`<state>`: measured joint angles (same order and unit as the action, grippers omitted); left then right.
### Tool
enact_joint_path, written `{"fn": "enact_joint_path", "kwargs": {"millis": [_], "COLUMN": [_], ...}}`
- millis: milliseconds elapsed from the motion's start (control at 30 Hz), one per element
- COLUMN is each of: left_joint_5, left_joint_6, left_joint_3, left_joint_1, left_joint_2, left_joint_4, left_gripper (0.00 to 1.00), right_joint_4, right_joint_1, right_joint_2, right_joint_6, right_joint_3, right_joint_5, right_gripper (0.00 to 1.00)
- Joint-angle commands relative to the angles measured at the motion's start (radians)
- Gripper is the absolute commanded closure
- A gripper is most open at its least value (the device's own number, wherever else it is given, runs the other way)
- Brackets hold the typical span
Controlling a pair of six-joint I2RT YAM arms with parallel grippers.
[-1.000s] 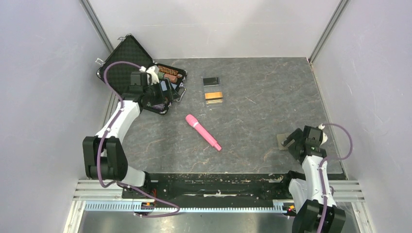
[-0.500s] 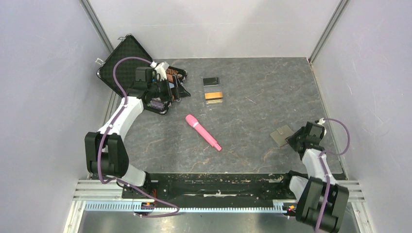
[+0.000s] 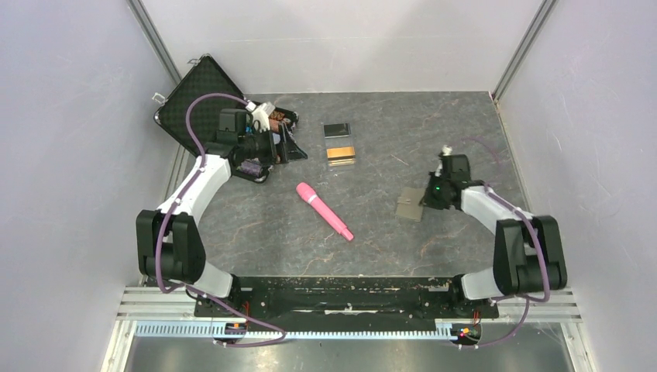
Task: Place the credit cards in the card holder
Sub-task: Move the card holder to the center of the board, then open the card holder at the center of the board.
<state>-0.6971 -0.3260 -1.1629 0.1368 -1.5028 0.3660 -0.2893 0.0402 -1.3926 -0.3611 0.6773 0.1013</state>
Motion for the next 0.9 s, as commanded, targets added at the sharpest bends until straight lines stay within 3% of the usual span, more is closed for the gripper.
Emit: {"fn": "enact_joint_path", "kwargs": {"millis": [0,100,300,400,633,733,767,867], "left_joint_5": [-0.056,-0.064,-0.051,-0.061,-0.059,-0.055,-0.054,-0.040], "left_joint_6": [-0.010,-0.009,-0.024,-0.018,-0.018,-0.022,-0.024,-0.025], "left_joint_3": [0.011,-0.016,-0.041,-0.072,-0.086,-0.086,-0.086,-0.092], "left_joint_1": [0.055,0.108,0.205,0.231,0.241,0.242,0.243,0.245], "left_joint_2": [-0.034,-0.088,-0.141,-0.169,-0.172,-0.166,-0.165,-0.167], "left_joint_4": [0.020,0.069,0.065,0.082,0.089,0.088,0.088,0.099], "left_gripper": [0.09,0.13,0.14,0.14,0.14,0.14,0.14,0.14], "right_joint_4": [0.026,0.018,0.035,0.050,0.227,0.273,0.274,0.259], "right_joint_1": [0.139,0.201,0.213,0.212,0.214,0.219,0.222,0.224], "right_joint_2": [-0.125,-0.227,-0.260,-0.234,-0.239,-0.245,-0.248,-0.265], "right_joint_6": [0.050,0.051,-0.017,-0.040,-0.113,-0.127,-0.122,-0.105], "right_joint_3": [0.116,0.210,0.228,0.182,0.029,0.000,-0.002,0.019], "right_joint_5": [0.087,0.116,0.145,0.171,0.325,0.306,0.290,0.257], "right_gripper": [1.00,0.99,0.64,0.59,0.59,0.61,0.64,0.93]}}
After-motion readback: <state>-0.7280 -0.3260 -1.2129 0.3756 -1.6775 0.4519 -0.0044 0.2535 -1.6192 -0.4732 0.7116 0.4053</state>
